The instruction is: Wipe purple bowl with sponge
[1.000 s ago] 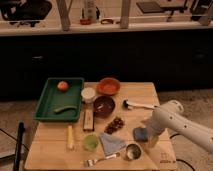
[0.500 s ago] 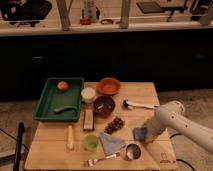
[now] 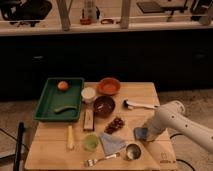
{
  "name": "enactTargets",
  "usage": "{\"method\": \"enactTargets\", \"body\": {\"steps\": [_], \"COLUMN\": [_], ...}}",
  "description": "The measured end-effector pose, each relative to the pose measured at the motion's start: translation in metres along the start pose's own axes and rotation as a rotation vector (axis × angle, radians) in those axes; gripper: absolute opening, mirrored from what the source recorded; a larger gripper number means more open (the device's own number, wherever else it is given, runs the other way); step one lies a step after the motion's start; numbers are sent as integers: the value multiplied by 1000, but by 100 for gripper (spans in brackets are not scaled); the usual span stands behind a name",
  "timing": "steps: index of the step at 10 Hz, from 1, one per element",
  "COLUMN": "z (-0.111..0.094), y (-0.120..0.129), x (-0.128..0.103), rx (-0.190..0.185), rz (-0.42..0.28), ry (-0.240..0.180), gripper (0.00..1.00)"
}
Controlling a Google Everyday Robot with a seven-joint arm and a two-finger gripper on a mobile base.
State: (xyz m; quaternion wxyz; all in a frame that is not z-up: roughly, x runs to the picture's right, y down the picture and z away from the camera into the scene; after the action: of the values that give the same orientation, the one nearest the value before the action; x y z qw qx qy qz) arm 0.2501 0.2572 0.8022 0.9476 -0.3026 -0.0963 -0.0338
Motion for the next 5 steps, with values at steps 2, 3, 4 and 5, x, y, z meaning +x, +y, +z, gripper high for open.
{"method": "enactTargets", "body": {"steps": [2, 3, 4, 5], "z": [-22, -29, -39, -46], "y": [-9, -12, -19, -23], "x": [-5, -7, -8, -10], "rx": [16, 20, 26, 31], "rz": [-69, -97, -141, -171], "ry": [-8, -10, -15, -17], "gripper": [0, 0, 0, 0]}}
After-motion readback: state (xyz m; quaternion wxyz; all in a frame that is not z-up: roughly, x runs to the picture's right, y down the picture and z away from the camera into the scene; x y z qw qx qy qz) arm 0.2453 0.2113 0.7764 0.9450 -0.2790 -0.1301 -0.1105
